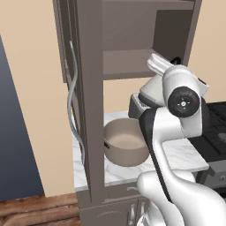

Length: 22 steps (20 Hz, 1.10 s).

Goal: Pick the kettle from the cabinet and place it on a stove burner. Then pick the pot from the counter and place it on another stove burner. Finally, turn both burners on.

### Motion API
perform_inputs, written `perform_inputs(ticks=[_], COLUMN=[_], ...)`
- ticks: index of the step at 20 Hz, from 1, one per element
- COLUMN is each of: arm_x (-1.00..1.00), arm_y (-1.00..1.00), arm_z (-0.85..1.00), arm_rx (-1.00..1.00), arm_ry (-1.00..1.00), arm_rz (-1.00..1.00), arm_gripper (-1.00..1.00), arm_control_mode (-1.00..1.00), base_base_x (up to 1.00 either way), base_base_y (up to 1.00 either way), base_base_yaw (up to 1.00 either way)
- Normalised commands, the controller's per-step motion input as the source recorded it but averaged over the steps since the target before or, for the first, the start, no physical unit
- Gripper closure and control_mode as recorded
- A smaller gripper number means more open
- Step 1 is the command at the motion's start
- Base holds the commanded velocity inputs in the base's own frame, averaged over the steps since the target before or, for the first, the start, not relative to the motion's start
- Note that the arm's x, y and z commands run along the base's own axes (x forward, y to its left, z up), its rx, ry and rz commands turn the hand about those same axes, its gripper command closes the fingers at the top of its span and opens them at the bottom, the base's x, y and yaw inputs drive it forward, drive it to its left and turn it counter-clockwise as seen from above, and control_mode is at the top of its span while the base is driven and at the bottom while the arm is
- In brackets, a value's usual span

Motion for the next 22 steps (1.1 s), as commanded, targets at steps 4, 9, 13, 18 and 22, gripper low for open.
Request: perform_inputs(ticks=[4, 9, 13, 18, 22], arm_x=[-0.09, -0.07, -0.05, -0.05, 0.0], arm_y=[-0.01, 0.0, 0.0, 0.0, 0.0], arm_z=[-0.22, -0.2, -0.24, -0.2, 0.0], arm_rx=[0.0, 0.0, 0.0, 0.0, 0.0], arm_ry=[0.0, 0.0, 0.0, 0.0, 0.0], arm_rz=[0.0, 0.0, 0.0, 0.0, 0.0], arm_gripper=[1.0, 1.0, 1.0, 1.0, 1.0], arm_control_mode=[-1.0, -1.0, -1.0, -1.0, -1.0], base_base_x=[0.0, 0.0, 0.0, 0.0, 0.0], base_base_y=[0.0, 0.0, 0.0, 0.0, 0.0], base_base_yaw=[0.0, 0.0, 0.0, 0.0, 0.0])
